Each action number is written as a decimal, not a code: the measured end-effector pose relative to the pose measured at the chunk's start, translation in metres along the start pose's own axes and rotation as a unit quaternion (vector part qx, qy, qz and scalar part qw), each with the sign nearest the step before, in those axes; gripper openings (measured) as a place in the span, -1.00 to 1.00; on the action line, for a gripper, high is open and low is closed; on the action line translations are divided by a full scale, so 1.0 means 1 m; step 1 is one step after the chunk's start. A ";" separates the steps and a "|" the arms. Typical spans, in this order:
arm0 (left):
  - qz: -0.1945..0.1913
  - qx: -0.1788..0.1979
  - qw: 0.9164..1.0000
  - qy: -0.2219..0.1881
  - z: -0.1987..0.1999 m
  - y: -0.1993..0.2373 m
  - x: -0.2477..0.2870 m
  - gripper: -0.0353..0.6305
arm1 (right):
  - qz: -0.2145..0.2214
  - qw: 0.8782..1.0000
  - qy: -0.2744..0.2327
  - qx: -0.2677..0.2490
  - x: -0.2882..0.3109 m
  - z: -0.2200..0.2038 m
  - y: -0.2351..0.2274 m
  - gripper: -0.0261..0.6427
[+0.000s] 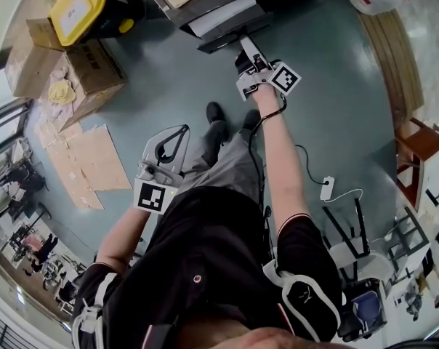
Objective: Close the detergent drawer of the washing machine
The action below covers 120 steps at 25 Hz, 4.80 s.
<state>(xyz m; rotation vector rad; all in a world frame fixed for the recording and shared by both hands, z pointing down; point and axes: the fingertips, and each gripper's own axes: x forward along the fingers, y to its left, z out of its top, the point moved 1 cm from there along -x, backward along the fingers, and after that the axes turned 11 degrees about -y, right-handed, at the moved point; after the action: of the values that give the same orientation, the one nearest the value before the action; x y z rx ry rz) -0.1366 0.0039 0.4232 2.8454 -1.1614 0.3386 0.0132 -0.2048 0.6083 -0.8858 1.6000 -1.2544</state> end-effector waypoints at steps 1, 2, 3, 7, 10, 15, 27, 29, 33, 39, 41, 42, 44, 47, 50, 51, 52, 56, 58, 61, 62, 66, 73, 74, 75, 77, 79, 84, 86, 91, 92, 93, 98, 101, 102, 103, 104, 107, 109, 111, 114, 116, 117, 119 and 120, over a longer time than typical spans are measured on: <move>0.001 -0.001 1.000 -0.001 0.000 0.001 0.000 -0.89 | 0.001 1.000 -0.001 0.002 0.001 0.000 0.000 -0.47; 0.001 -0.001 1.000 -0.001 0.000 0.002 -0.001 -0.89 | 0.004 1.000 -0.002 0.002 0.002 -0.001 0.000 -0.51; 0.002 -0.001 1.000 -0.002 0.000 0.003 -0.001 -0.89 | 0.008 1.000 -0.002 0.002 0.004 -0.001 0.001 -0.53; 0.004 -0.002 1.000 0.000 -0.001 0.007 -0.002 -0.89 | 0.020 1.000 -0.004 0.011 0.014 -0.002 -0.001 -0.53; 0.007 -0.004 1.000 0.000 -0.001 0.011 -0.003 -0.89 | 0.031 0.999 -0.008 0.022 0.016 -0.003 -0.001 -0.51; 0.009 -0.006 1.000 0.002 -0.004 0.017 -0.005 -0.89 | 0.041 0.999 -0.015 0.026 0.017 -0.004 -0.001 -0.55; 0.021 -0.005 1.000 0.008 -0.004 0.030 -0.010 -0.89 | 0.034 0.999 -0.008 0.017 0.049 -0.006 -0.005 -0.58; 0.023 -0.008 1.000 0.008 -0.005 0.032 -0.009 -0.89 | 0.033 0.999 -0.007 0.017 0.050 -0.006 -0.006 -0.58; 0.020 -0.011 1.000 0.007 -0.006 0.030 -0.006 -0.89 | 0.030 0.999 -0.007 0.015 0.051 -0.007 -0.006 -0.58; 0.018 -0.011 1.000 0.004 -0.006 0.029 -0.001 -0.89 | 0.027 1.000 -0.004 0.010 0.050 -0.006 -0.005 -0.57; 0.019 -0.012 1.000 0.004 -0.006 0.028 0.000 -0.89 | 0.026 1.000 -0.002 0.010 0.050 -0.006 -0.005 -0.57; 0.019 -0.012 1.000 0.005 -0.007 0.028 -0.001 -0.89 | 0.026 1.000 -0.001 0.008 0.049 -0.006 -0.005 -0.57; 0.017 -0.012 1.000 0.010 -0.008 0.027 -0.002 -0.89 | 0.026 1.000 -0.001 0.009 0.049 -0.007 -0.004 -0.57; 0.017 -0.015 1.000 0.010 -0.009 0.027 -0.001 -0.89 | 0.026 1.000 -0.002 0.013 0.051 -0.007 -0.004 -0.57; 0.016 -0.013 1.000 0.008 -0.007 0.027 0.001 -0.89 | 0.024 1.000 -0.003 0.013 0.052 -0.006 -0.004 -0.57; 0.015 -0.012 1.000 0.009 -0.008 0.026 0.001 -0.89 | 0.024 1.000 -0.003 0.011 0.052 -0.006 -0.004 -0.57; 0.014 -0.012 1.000 0.011 -0.008 0.025 0.001 -0.89 | 0.024 1.000 -0.004 0.010 0.052 -0.005 -0.004 -0.57; 0.011 -0.009 1.000 0.011 -0.009 0.023 0.002 -0.89 | 0.024 1.000 -0.009 0.013 0.051 -0.005 -0.003 -0.57; 0.009 -0.009 1.000 0.013 -0.009 0.021 0.002 -0.89 | 0.023 1.000 -0.009 0.010 0.050 -0.005 -0.003 -0.57; 0.010 -0.013 1.000 0.010 -0.011 0.021 0.003 -0.89 | 0.020 1.000 -0.007 0.013 0.052 -0.006 -0.004 -0.57; 0.010 -0.013 1.000 0.011 -0.011 0.020 0.003 -0.89 | 0.021 1.000 -0.005 0.013 0.052 -0.006 -0.004 -0.57; 0.011 -0.015 1.000 0.010 -0.011 0.020 0.004 -0.89 | 0.022 1.000 -0.008 0.010 0.057 -0.006 -0.002 -0.57; 0.015 -0.009 1.000 0.015 -0.010 0.023 0.002 -0.89 | 0.009 0.999 -0.015 0.032 0.064 -0.007 -0.010 -0.57; 0.016 -0.009 1.000 0.014 -0.009 0.024 0.001 -0.89 | 0.010 0.999 -0.012 0.029 0.065 -0.007 -0.009 -0.57; 0.018 -0.008 1.000 0.013 -0.009 0.026 0.000 -0.89 | 0.010 1.000 -0.008 0.024 0.065 -0.008 -0.009 -0.57; 0.021 -0.008 1.000 0.012 -0.010 0.028 0.001 -0.89 | 0.008 1.000 -0.002 0.017 0.065 -0.008 -0.010 -0.57; 0.022 -0.011 1.000 0.012 -0.010 0.029 0.002 -0.89 | 0.009 1.000 -0.002 0.016 0.065 -0.008 -0.009 -0.57; 0.020 -0.009 1.000 0.017 -0.010 0.030 0.003 -0.89 | 0.010 1.000 0.010 0.002 0.065 -0.007 -0.009 -0.57; 0.018 -0.005 1.000 0.017 -0.009 0.030 0.002 -0.89 | 0.009 1.000 0.016 -0.004 0.065 -0.007 -0.009 -0.57; 0.017 -0.001 1.000 0.021 -0.009 0.034 0.000 -0.89 | -0.001 0.999 0.028 -0.017 0.064 -0.008 -0.010 -0.57; 0.019 -0.003 1.000 0.020 -0.009 0.036 0.000 -0.89 | -0.003 0.999 0.029 -0.018 0.064 -0.009 -0.009 -0.61; 0.022 -0.006 1.000 0.017 -0.008 0.037 0.000 -0.89 | -0.005 0.999 0.031 -0.018 0.063 -0.009 -0.010 -0.61; 0.024 -0.005 1.000 0.010 -0.006 0.038 0.000 -0.89 | -0.012 0.999 0.038 -0.037 0.053 -0.008 -0.010 -0.66; 0.025 -0.006 1.000 0.008 -0.005 0.037 0.001 -0.89 | -0.009 0.998 0.046 -0.052 0.051 -0.006 -0.005 -0.69; 0.025 -0.006 1.000 0.007 -0.004 0.037 0.002 -0.89 | -0.011 0.997 0.049 -0.057 0.050 -0.005 -0.004 -0.70; 0.025 -0.005 1.000 0.008 -0.004 0.037 0.002 -0.89 | -0.011 0.997 0.052 -0.063 0.050 -0.006 -0.002 -0.72; 0.023 -0.003 1.000 0.008 -0.004 0.037 0.001 -0.89 | -0.010 0.996 0.054 -0.067 0.050 -0.006 0.001 -0.73; 0.025 -0.005 1.000 0.005 -0.001 0.036 0.001 -0.89 | -0.009 0.996 0.055 -0.074 0.049 -0.005 0.006 -0.80; 0.024 -0.004 1.000 0.003 0.000 0.037 0.001 -0.89 | -0.008 0.995 0.056 -0.080 0.049 -0.004 0.009 -0.88; 0.024 -0.002 1.000 0.004 0.000 0.039 0.002 -0.89 | -0.006 0.994 0.061 -0.087 0.050 -0.005 0.012 -0.91; 0.023 0.000 1.000 0.001 0.003 0.039 0.001 -0.89 | -0.006 0.992 0.070 -0.106 0.048 -0.007 0.020 -0.92; 0.024 0.000 1.000 -0.002 0.006 0.038 0.002 -0.89 | -0.005 0.990 0.079 -0.119 0.047 -0.007 0.028 -0.92; 0.025 -0.002 1.000 -0.004 0.007 0.038 0.002 -0.89 | -0.006 0.988 0.085 -0.129 0.045 -0.008 0.032 -0.92; 0.026 -0.003 1.000 -0.007 0.009 0.038 0.003 -0.89 | -0.004 0.983 0.099 -0.157 0.043 -0.010 0.041 -0.93; 0.025 -0.001 1.000 -0.009 0.010 0.038 0.003 -0.89 | -0.002 0.980 0.105 -0.170 0.042 -0.010 0.047 -0.93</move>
<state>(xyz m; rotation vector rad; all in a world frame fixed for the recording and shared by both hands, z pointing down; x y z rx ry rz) -0.1589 -0.0266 0.4126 2.8277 -1.2360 0.3149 -0.0114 -0.2284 0.5549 -0.9891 2.0233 -1.1249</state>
